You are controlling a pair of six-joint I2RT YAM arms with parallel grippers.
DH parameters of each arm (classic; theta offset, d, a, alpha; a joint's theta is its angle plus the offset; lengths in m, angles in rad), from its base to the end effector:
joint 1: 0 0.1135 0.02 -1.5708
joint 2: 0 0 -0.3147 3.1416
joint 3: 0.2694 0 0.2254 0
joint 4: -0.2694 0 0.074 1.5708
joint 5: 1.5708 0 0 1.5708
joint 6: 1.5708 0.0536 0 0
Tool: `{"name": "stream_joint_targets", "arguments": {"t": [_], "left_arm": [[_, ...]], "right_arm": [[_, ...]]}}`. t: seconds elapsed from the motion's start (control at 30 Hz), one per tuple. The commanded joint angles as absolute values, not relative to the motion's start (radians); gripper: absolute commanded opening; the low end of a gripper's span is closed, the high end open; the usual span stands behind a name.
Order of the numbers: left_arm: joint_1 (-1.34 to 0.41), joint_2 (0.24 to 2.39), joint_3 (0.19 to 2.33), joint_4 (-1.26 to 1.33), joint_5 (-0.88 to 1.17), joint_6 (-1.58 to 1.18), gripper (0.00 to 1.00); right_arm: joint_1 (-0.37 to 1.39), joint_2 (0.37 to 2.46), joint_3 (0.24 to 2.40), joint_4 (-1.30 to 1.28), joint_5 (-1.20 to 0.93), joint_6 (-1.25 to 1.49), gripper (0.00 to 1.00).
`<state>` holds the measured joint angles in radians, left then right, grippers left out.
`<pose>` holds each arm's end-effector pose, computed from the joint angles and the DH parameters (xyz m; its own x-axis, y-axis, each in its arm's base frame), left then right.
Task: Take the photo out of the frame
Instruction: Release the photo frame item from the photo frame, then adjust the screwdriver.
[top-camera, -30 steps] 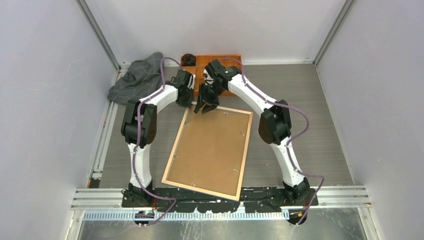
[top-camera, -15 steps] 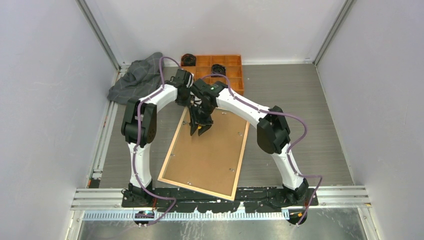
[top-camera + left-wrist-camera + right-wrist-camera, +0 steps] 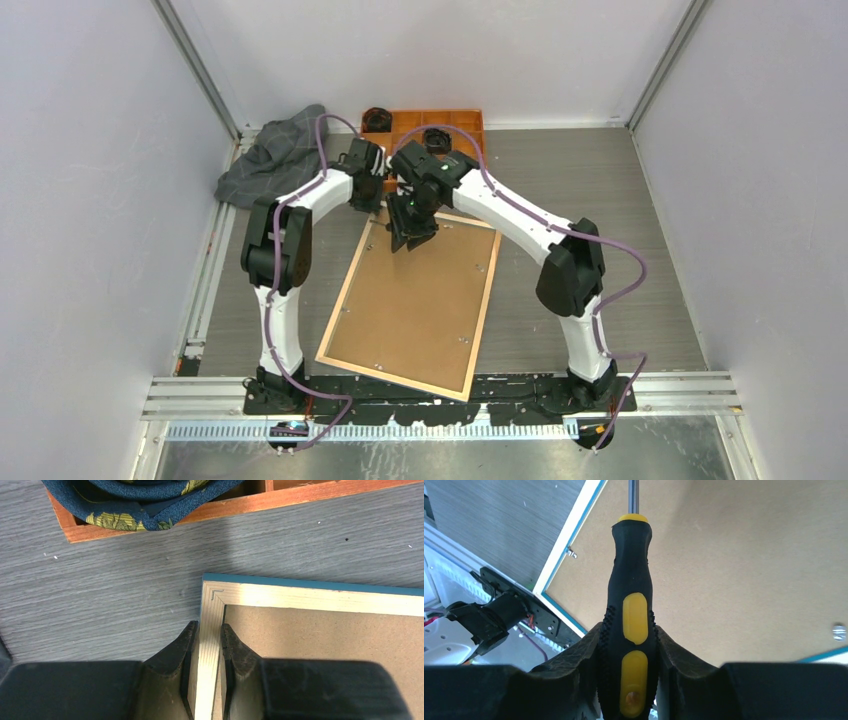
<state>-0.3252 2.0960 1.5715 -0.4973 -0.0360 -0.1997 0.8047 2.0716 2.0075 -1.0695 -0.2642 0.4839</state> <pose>0.4388 -0.1459 0.2201 -0.8521 0.0781 -0.5176 0.1352 0.9881 -0.0734 0.2984 0.3304 0.3216 -0.9153 -0.3036 -0.2647 -0.3914 0.8256 0.4064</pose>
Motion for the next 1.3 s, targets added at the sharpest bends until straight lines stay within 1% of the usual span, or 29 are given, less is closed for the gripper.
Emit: {"name": "stream_joint_targets", "arguments": {"t": [0.0,0.1,0.2,0.23,0.27,0.37,0.4,0.47,0.57,0.63,0.67,0.83,0.87,0.93,0.97,1.07,1.27], "left_arm": [[-0.318,2.139,1.512,-0.497,-0.005,-0.215,0.00],[-0.313,2.117,1.502,-0.482,0.096,-0.210,0.00],[-0.303,2.086,1.498,-0.467,0.192,-0.204,0.00],[-0.299,2.072,1.499,-0.467,0.220,-0.204,0.03],[-0.293,2.064,1.499,-0.465,0.246,-0.205,0.12],[-0.273,2.025,1.498,-0.453,0.304,-0.215,0.45],[-0.264,2.013,1.500,-0.452,0.323,-0.219,0.54],[-0.245,1.986,1.502,-0.451,0.358,-0.223,0.66],[-0.213,1.930,1.491,-0.450,0.409,-0.222,0.80],[-0.189,1.883,1.482,-0.448,0.463,-0.211,0.95],[-0.176,1.856,1.476,-0.450,0.494,-0.200,0.99],[-0.129,1.694,1.444,-0.469,0.811,-0.067,1.00],[-0.133,1.662,1.445,-0.504,0.887,-0.019,1.00],[-0.155,1.587,1.446,-0.610,0.968,0.114,1.00],[-0.184,1.562,1.456,-0.696,1.004,0.236,1.00],[-0.268,1.508,1.468,-0.929,0.999,0.477,1.00],[-0.342,1.474,1.463,-1.157,1.078,0.666,1.00]], "right_arm": [[0.791,1.975,2.000,-1.022,-0.180,0.434,0.01],[0.791,1.975,1.989,-1.021,-0.223,0.406,0.01],[0.790,1.981,1.984,-1.046,-0.328,0.359,0.01],[0.790,1.976,1.970,-1.046,-0.362,0.344,0.01],[0.787,1.965,1.948,-1.037,-0.396,0.330,0.01],[0.774,1.929,1.882,-1.007,-0.471,0.295,0.01],[0.768,1.919,1.867,-1.004,-0.497,0.279,0.01],[0.752,1.904,1.851,-1.010,-0.543,0.254,0.01],[0.711,1.880,1.837,-1.032,-0.627,0.213,0.01],[0.691,1.860,1.828,-1.056,-0.679,0.172,0.01],[0.684,1.848,1.823,-1.070,-0.698,0.141,0.01],[0.679,1.764,1.763,-1.119,-0.768,0.007,0.01],[0.678,1.748,1.753,-1.131,-0.778,-0.038,0.01],[0.676,1.724,1.743,-1.159,-0.801,-0.103,0.01],[0.675,1.712,1.739,-1.177,-0.811,-0.132,0.01],[0.675,1.701,1.737,-1.217,-0.835,-0.206,0.01],[0.649,1.683,1.733,-1.330,-0.936,-0.367,0.01]]}}
